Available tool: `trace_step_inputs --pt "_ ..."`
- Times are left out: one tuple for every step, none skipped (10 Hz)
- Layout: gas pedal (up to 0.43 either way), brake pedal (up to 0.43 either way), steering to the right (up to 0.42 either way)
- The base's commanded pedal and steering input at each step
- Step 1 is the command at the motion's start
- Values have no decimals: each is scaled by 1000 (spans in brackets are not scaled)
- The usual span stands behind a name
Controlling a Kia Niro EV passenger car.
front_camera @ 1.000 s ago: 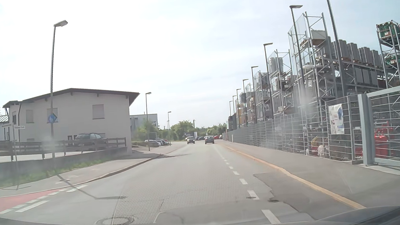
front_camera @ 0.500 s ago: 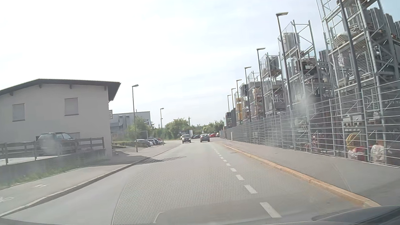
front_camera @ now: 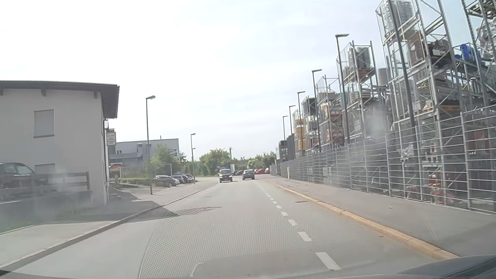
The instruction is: Follow the waypoints while adhering to traffic rules and regulations
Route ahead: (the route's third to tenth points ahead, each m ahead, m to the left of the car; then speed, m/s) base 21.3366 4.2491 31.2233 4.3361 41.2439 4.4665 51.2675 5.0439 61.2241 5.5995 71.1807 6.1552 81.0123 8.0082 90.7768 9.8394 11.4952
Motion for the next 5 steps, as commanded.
trace_step_inputs --pt "67 0 7" --pt "67 0 6" --pt "67 0 6" --pt "67 0 5" --pt "67 0 4"
